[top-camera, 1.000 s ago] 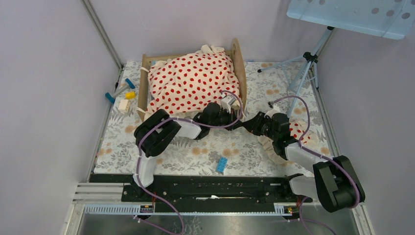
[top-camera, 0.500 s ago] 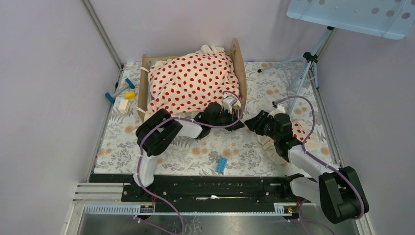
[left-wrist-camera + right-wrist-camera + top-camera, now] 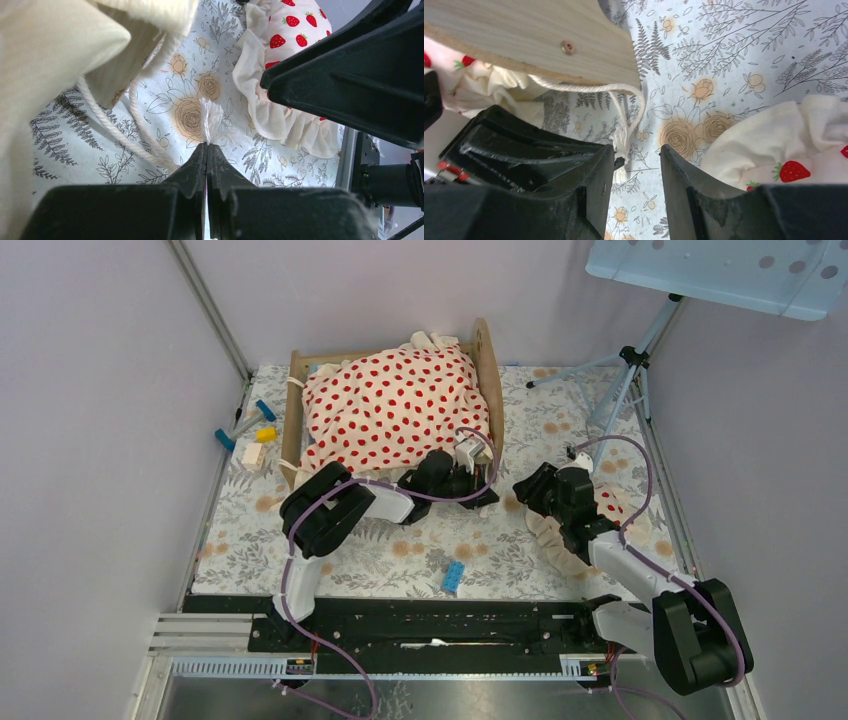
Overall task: Set up the pet bed
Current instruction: Tie the ropes to the bed frame.
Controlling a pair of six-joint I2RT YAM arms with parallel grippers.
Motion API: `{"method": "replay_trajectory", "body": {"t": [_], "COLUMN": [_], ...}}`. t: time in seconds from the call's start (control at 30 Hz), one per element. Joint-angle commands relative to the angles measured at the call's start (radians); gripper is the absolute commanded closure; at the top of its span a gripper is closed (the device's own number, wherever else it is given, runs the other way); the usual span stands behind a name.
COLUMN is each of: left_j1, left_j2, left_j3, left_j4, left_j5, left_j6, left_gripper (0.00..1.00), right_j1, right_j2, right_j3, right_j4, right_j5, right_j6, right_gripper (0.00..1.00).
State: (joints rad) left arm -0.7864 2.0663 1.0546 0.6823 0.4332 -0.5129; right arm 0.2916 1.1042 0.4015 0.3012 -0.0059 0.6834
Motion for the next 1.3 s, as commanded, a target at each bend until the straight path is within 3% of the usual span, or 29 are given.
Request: {"method": "replay_trajectory", "body": {"t": [0.0,0.5,0.77,1.27], "left_j1": [0.007,0.045,0.052,0.053], "left_j2": [-0.012,-0.071,-0.07,-0.077], "left_j3": [0.012,-0.086,-0.091,-0.088], "left_j4": [0.049,0.085,0.086,0.09], "left_j5": [-0.003,-0.089,-0.081,-0.061], "left_j6": [0.018,0.002,0.002,0.005], "left_gripper": [1.0,1.0,1.0,1.0], "right_j1": [-0.012,-0.029,-0.033,-0.038], "right_j2": [0.066,0.435,0.52,0.586], "right_j3": [0.09,0.233,0.271,0.318], "right_j4": [-0.028,0.15,0.221,0.249], "right_j5": [0.061,-0.23,-0.219,-0.263], "right_j6": [-0.024,-0.139,-0.156,-0.221], "right_gripper": [0.52,0.43,0.41,0.69]}}
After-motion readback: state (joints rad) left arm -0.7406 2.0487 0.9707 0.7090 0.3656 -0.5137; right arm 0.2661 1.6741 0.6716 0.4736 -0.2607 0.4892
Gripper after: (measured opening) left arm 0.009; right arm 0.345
